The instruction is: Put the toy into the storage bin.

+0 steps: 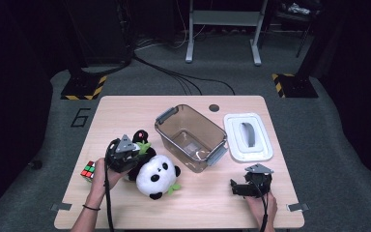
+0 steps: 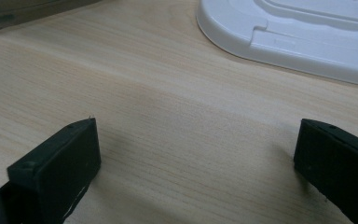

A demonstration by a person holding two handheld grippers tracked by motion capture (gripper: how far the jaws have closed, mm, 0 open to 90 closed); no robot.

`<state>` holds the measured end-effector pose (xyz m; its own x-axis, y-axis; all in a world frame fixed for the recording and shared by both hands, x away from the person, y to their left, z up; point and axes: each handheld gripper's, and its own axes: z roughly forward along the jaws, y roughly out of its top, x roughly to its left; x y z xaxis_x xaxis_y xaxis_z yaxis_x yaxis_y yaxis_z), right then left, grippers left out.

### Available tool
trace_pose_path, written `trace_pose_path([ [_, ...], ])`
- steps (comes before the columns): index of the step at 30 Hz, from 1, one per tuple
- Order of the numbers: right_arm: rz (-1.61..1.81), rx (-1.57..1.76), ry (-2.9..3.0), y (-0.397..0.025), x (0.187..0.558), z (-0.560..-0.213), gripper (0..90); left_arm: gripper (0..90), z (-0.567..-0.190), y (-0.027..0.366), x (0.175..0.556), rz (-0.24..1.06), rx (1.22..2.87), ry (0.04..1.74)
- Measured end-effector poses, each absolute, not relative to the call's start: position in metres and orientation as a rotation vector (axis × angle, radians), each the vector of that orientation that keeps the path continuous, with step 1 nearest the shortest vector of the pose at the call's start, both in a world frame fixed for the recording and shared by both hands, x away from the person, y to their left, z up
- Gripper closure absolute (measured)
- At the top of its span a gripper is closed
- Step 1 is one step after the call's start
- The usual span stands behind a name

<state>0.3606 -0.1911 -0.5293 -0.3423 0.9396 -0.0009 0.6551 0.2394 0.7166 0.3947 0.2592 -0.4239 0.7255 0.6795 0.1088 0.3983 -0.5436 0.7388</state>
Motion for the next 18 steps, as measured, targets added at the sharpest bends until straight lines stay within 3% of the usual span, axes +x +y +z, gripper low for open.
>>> trace_pose_path([
  [18, 0.879, 1.458, 2.084, -0.191, 0.361, -0.529, 0.0, 77.5, -0.396, 0.271, 0.381, 0.496, 2.122, 0.77],
])
